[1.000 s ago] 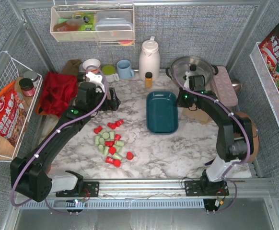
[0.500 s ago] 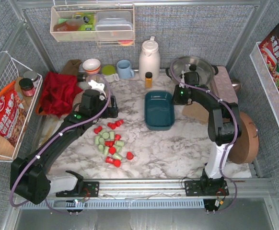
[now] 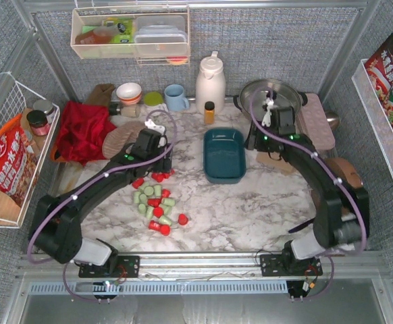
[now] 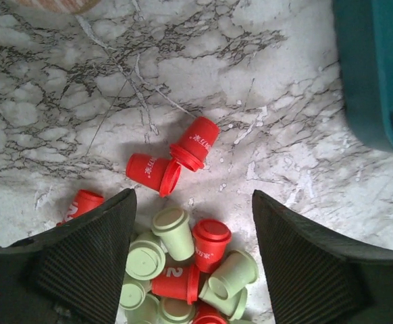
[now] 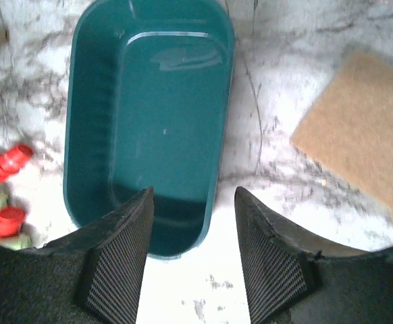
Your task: Mix the coffee capsules in the storage basket
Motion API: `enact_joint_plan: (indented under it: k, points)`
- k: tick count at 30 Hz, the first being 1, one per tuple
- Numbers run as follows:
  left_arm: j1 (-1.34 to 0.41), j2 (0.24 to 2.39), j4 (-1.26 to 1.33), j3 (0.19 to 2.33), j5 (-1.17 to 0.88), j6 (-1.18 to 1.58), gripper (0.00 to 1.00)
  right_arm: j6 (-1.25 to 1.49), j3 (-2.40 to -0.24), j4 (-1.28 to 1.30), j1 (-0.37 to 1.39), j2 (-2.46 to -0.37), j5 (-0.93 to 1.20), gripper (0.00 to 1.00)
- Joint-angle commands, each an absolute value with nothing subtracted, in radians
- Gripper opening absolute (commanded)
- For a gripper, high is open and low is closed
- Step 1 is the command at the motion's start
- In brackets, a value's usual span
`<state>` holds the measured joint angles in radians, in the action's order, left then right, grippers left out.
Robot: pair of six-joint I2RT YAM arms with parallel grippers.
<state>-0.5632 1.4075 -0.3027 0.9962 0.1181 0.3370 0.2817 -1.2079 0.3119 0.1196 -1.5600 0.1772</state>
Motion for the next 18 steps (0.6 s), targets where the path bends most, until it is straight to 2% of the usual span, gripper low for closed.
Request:
enact_joint_plan:
  k: [1,9,18]
  points:
    - [-0.572,1.505,-0.383,1.071,0.169,0.250,0.75,0.255,-1.049,0.220,0.152,-1.361,0.094,0.55]
    - [-0.574,1.712,-0.464,1.222,0.082,0.141,0.70,0.268,-0.764,0.107,0.172,-1.034,0.011,0.55]
    - [-0.574,1.856,-0.560,1.338,0.042,0.116,0.66,0.291,-0.770,0.112,0.172,-1.010,0.055,0.55]
